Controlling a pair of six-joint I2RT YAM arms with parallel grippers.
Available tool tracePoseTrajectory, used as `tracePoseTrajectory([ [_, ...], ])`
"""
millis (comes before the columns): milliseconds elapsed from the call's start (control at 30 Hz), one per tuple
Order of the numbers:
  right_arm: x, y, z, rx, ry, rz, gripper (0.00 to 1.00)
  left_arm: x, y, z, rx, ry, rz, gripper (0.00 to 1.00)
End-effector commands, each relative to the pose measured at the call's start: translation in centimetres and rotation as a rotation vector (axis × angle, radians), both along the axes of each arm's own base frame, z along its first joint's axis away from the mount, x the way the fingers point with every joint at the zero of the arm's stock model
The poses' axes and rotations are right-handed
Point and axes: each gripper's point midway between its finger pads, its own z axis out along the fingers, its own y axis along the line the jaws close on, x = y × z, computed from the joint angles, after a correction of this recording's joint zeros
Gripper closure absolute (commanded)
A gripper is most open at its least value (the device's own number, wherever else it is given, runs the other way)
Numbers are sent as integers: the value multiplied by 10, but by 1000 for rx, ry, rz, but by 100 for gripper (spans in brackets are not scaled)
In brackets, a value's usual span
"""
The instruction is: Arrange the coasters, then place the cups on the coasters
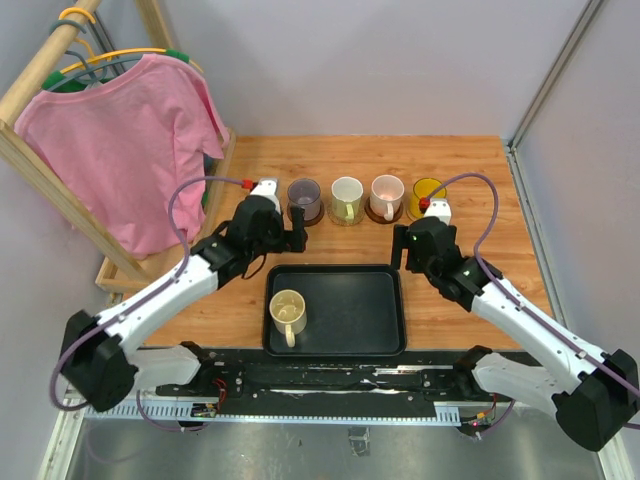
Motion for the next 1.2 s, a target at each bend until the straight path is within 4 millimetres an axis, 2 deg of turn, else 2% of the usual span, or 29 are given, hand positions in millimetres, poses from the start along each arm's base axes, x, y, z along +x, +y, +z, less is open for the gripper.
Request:
tracePoseTrajectory([
  [0,11,-14,9,-13,-25,-76,14,-62,-2,-3,-4,58,-104,0],
  [133,15,-15,1,7,4,-91,13,-104,-6,-3,-35,111,-153,0],
  [267,17,-14,-3,26,16,-87,13,-133,-5,-5,-43,174,-169,0],
  [600,15,-10,-12,47,39,-73,13,-196,-14,-48,-20,377,-267,0],
  [733,14,-8,-14,55,46,-70,13,-207,-12,-60,21,409,-256,0],
  [933,13,-6,-17,66,54,-64,13,-210,-8,-77,34,434,-212,0],
  [1067,11,-6,-20,67,62,-62,13,-209,-13,-70,24,411,-215,0],
  [1167,11,-5,-23,67,68,-60,13,-199,-13,-57,29,341,-212,0],
])
